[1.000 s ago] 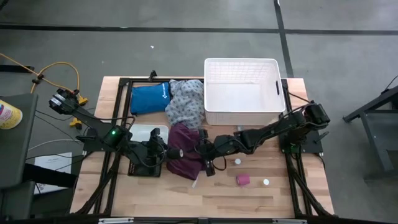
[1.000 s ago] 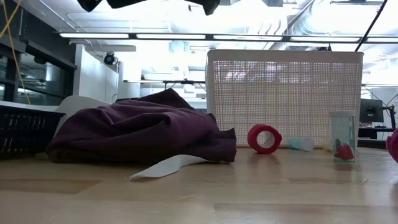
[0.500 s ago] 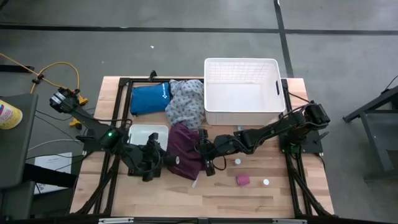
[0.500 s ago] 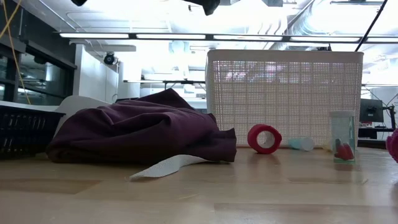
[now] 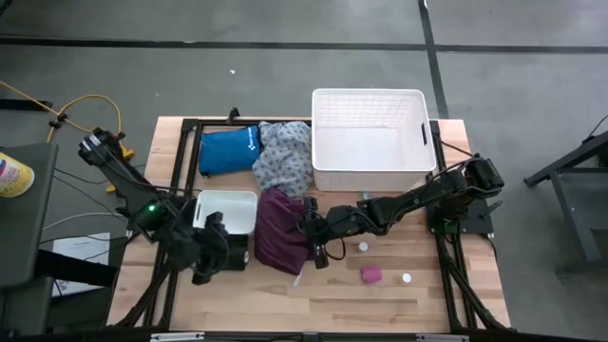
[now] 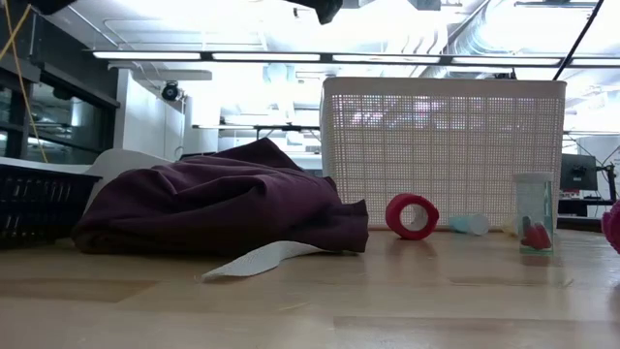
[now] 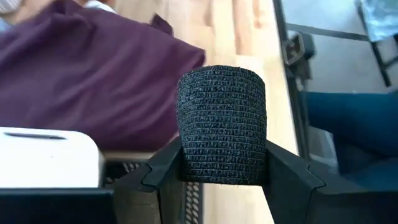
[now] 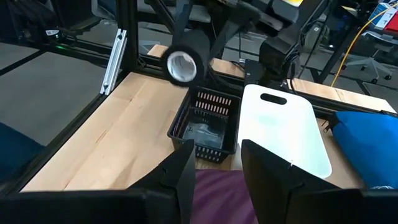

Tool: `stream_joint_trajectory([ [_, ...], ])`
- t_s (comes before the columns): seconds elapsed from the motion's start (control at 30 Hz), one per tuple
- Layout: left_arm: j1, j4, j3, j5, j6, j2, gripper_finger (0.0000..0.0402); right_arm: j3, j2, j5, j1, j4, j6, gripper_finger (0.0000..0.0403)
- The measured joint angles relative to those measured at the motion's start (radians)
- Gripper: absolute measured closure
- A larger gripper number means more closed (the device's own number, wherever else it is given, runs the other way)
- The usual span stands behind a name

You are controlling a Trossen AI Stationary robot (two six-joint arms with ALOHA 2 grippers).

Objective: Pick & place medical supplies in basket/bin
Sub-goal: Put the black bandage into the white bin

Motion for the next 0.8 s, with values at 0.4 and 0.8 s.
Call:
stream_joint_trajectory([
  [0.4,-0.046,-0.013,0.0,-0.01,0.019,-0.082,0.0232,0.0,0.0,0.0,0.0,0.001,0.0,0.0284],
  [0.8,-0.035,-0.102,-0.015,-0.071,-0.02,-0.079,0.0232,0.0,0.0,0.0,0.0,0.001,0.0,0.0284],
])
